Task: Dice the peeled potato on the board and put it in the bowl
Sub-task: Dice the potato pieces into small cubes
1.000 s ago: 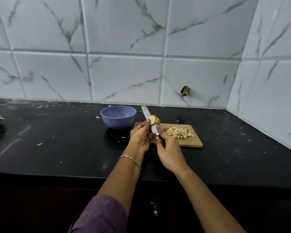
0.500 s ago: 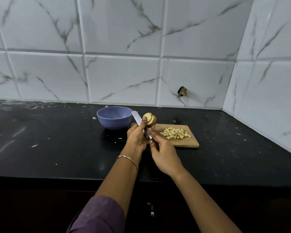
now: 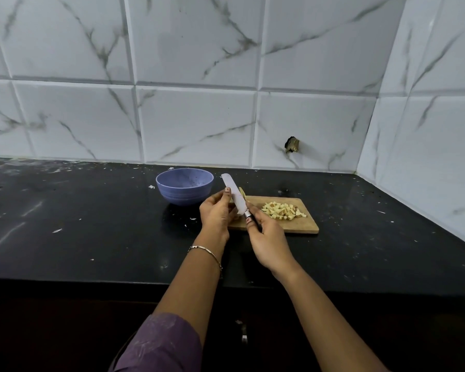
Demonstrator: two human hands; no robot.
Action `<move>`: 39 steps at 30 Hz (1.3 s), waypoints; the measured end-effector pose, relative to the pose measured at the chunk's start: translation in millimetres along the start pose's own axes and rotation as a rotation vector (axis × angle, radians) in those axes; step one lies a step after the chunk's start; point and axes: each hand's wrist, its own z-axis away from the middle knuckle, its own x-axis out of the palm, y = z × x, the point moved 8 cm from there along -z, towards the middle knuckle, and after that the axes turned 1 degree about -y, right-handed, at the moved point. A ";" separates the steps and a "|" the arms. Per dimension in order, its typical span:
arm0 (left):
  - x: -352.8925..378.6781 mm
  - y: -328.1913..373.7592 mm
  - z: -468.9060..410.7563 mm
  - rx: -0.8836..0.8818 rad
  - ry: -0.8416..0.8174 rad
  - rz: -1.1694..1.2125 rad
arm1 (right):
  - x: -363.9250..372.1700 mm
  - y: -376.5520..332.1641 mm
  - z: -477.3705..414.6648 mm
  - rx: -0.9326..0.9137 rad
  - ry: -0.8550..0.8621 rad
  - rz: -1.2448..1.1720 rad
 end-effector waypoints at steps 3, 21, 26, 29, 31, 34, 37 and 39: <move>-5.9 -0.5 -2.5 0.027 0.069 -0.136 | -3.0 2.3 -1.6 0.025 0.033 -0.007; 6.5 2.9 12.2 -0.051 -0.078 0.086 | -8.3 24.2 -6.8 0.155 0.160 -0.226; 6.8 2.5 14.2 -0.060 -0.070 0.086 | -11.8 13.6 -2.4 0.127 0.155 -0.214; 8.3 1.8 15.2 -0.078 -0.089 0.090 | -15.2 5.9 0.3 0.099 0.151 -0.168; 9.3 0.7 16.3 -0.090 -0.106 0.077 | -16.4 3.3 1.3 0.081 0.160 -0.107; 10.8 -0.6 17.2 -0.092 -0.118 0.064 | -17.7 -0.1 2.7 0.054 0.173 -0.037; 8.4 -2.0 16.5 -0.087 -0.086 0.064 | -16.5 -3.2 2.9 0.047 0.151 0.005; 5.2 -2.7 14.7 -0.092 -0.053 0.081 | -15.3 -4.8 4.2 0.046 0.139 0.005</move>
